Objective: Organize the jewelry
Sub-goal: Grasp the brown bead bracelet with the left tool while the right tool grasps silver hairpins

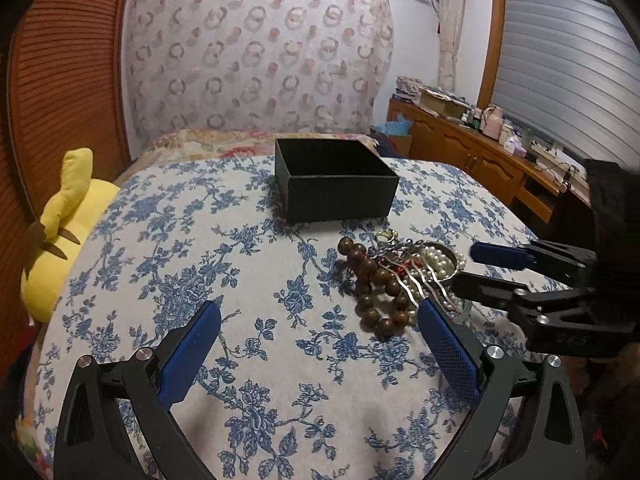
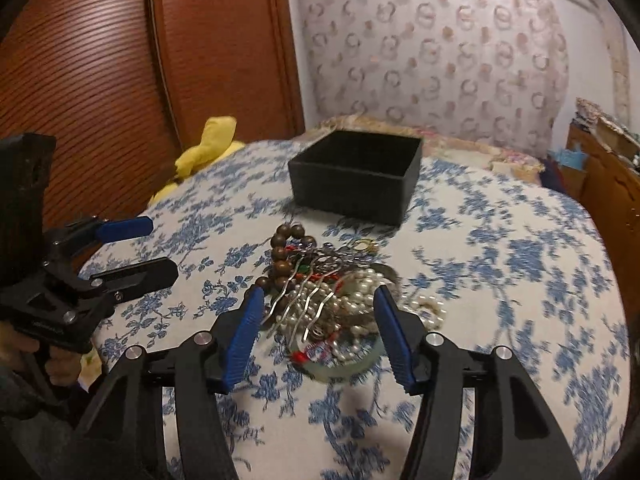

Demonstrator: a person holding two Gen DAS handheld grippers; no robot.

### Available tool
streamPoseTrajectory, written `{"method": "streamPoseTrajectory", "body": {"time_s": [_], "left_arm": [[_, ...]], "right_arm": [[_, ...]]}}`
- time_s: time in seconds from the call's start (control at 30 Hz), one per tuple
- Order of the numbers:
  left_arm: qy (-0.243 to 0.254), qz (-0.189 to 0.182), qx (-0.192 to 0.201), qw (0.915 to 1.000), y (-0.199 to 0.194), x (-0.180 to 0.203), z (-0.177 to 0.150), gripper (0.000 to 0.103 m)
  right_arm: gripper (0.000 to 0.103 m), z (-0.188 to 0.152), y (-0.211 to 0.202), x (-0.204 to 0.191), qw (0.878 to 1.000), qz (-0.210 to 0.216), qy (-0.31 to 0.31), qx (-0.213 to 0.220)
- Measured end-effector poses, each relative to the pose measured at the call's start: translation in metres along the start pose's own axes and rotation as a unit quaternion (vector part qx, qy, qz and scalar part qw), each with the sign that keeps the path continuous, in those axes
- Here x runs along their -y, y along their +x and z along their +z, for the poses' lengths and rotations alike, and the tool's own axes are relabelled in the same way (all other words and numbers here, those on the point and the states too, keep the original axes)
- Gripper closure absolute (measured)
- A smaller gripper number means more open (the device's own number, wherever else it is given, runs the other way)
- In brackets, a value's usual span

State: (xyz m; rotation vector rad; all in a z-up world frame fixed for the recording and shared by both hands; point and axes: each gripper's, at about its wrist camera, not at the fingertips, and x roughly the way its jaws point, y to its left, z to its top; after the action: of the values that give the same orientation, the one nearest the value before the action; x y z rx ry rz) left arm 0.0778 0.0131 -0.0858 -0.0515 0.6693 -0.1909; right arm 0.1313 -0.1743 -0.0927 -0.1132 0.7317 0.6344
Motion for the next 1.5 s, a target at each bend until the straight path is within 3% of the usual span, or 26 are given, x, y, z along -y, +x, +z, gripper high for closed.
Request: {"method": "streamPoseTrajectory", "body": {"time_s": [0.2,0.4,0.6,0.67,0.83,0.93,0.97,1.07,1.37,1.4,1.5], "left_arm": [[-0.006,-0.007,-0.013,0.9999,0.009,-0.014,0.000,0.026],[-0.007,-0.005,-0.016,0.9998,0.012,-0.025,0.001,0.027],[-0.013,-0.006,-0.017,0.9997,0.012,-0.031,0.000,0.027],[-0.014,-0.007,-0.017,0.9997,0.011,-0.031,0.000,0.027],[-0.010,-0.007,-0.018,0.9998,0.011,-0.030,0.002,0.027],[-0.007,-0.009,-0.019,0.9998,0.013,-0.027,0.004,0.027],[-0.007,-0.010,-0.019,0.9997,0.014,-0.026,0.004,0.027],[-0.005,-0.010,-0.020,0.9997,0.015,-0.023,0.005,0.027],[0.007,-0.023,-0.029,0.9993,0.025,-0.013,0.012,0.027],[0.008,-0.026,-0.030,0.9992,0.027,-0.011,0.013,0.027],[0.009,-0.038,-0.033,0.9987,0.032,-0.006,0.019,0.027]], "right_arm": [[0.044,0.012,0.026,-0.004,0.999,-0.006,-0.022,-0.030],[0.043,0.020,0.046,-0.006,0.998,-0.020,-0.035,-0.057],[0.034,0.021,0.064,-0.014,0.992,-0.057,-0.082,-0.075],[0.037,0.020,0.064,-0.013,0.991,-0.060,-0.088,-0.075],[0.060,0.020,0.050,-0.010,0.993,-0.052,-0.087,-0.064],[0.065,0.020,0.045,-0.007,0.993,-0.048,-0.088,-0.063],[0.074,0.020,0.043,-0.007,0.993,-0.046,-0.089,-0.063],[0.087,0.021,0.036,-0.004,0.993,-0.047,-0.087,-0.056],[0.090,0.025,0.025,0.017,0.995,-0.062,-0.065,-0.038],[0.098,0.026,0.023,0.020,0.996,-0.063,-0.062,-0.032],[0.100,0.030,0.018,0.029,0.996,-0.070,-0.053,-0.024]]}}
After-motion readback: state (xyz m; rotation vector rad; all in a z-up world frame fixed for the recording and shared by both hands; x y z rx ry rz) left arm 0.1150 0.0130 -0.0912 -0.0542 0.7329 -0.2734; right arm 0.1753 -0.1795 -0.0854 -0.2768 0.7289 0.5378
